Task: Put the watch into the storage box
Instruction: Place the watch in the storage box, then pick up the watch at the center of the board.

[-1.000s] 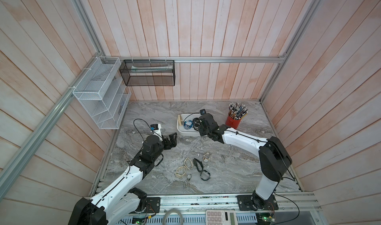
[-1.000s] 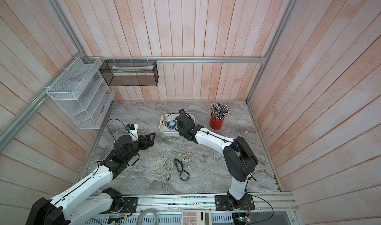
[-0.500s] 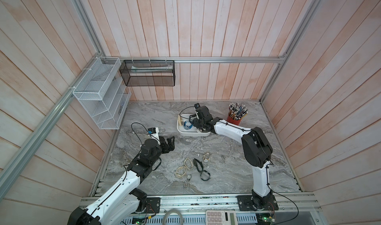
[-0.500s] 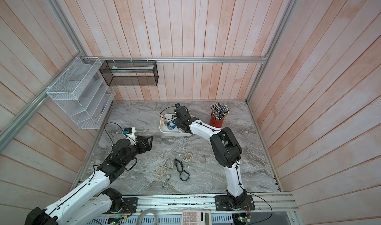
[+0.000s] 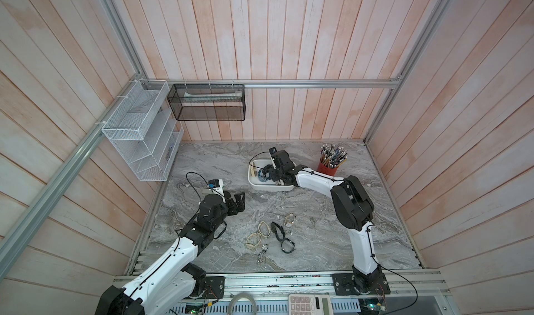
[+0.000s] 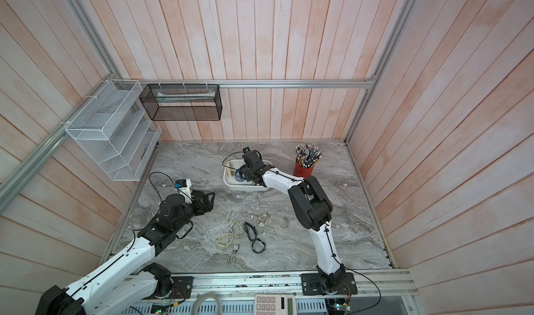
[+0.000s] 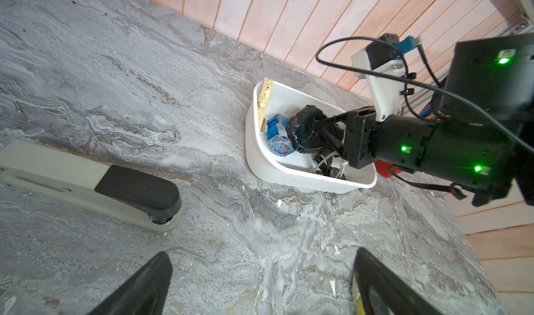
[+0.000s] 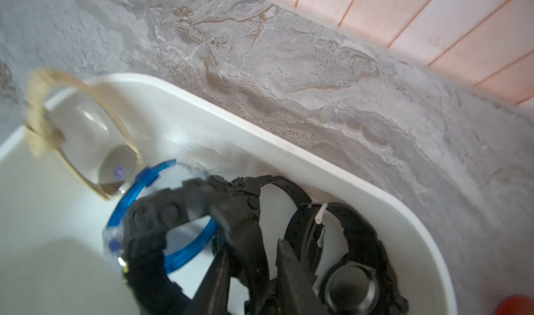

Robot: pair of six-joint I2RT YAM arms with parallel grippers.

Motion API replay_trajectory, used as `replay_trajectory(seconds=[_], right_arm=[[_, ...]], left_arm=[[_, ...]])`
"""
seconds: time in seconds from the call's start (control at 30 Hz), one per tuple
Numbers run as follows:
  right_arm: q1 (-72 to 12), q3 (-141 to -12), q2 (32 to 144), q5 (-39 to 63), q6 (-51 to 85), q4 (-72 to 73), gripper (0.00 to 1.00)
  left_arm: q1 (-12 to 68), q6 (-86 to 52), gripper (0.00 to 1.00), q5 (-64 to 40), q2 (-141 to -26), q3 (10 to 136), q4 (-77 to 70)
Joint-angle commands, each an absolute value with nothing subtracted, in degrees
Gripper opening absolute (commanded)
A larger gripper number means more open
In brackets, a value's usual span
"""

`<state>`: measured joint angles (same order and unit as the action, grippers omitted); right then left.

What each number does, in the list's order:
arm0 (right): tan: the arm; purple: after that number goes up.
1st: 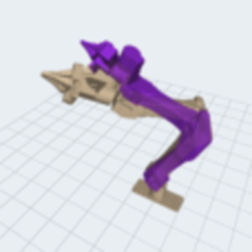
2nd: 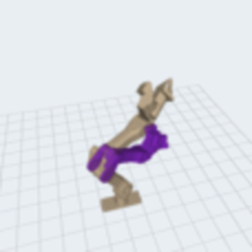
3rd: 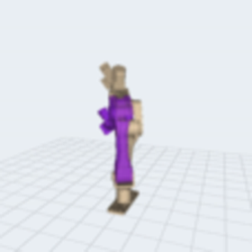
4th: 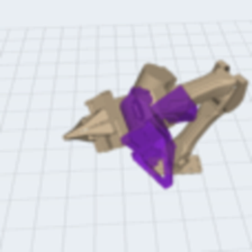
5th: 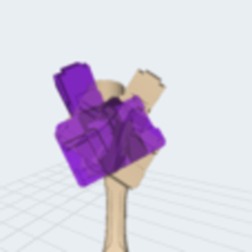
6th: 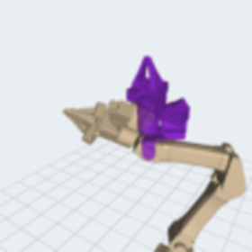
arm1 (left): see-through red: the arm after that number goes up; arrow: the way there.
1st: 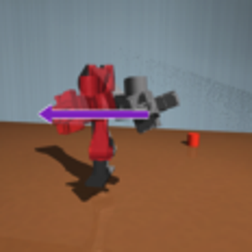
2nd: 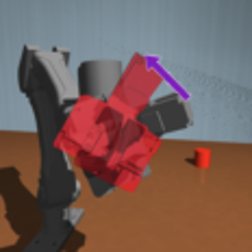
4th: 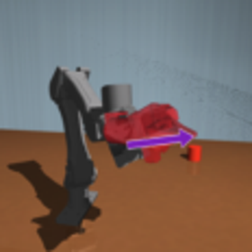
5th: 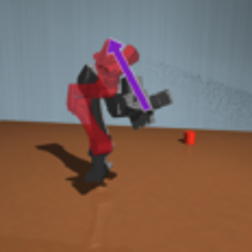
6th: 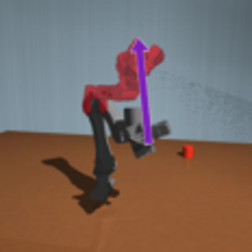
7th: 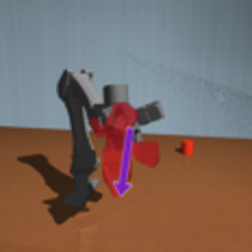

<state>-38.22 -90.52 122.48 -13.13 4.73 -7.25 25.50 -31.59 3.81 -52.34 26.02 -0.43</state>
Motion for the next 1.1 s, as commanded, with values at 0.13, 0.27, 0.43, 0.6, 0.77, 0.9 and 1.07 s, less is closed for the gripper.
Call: replay_trajectory(seconds=[0.13,0.27,0.43,0.6,0.77,0.9,1.07], right_arm=[[-34.94,-86.74,110.21,-4.5,10.59,-3.05,0.63],[-31.26,-75.17,100.69,1.34,16.18,3.98,0.71],[-30.44,-57.08,89.42,2.06,17.45,15.95,0.82],[-30.41,-48.71,84.42,0.46,19.98,21.32,0.83],[-30.3,-51.88,86.31,-1.77,20.71,18.54,0.83],[-30.23,-53.37,87.94,-2.6,20.03,17.69,0.83],[-30.1,-53.97,89.09,-2.08,20.43,17.22,0.83]], left_arm=[[25.4,-32.62,0.99,2.2,-53.75,25.52,-3.88],[25.32,-33.14,0.99,0.87,-55.09,25.56,-4.77],[25.39,-34.1,0.99,-0.58,-56.63,24.91,-7.71],[25.41,-32.71,0.92,-2.89,-60.23,26.41,-7.73],[26.61,-33.82,0.81,-4.3,-59.25,26.2,-4.76],[30.08,-34.59,0.74,-2.04,-57.21,24.81,-0.9],[37.28,-37.71,0.63,0.85,-56.28,24.96,6.7]])
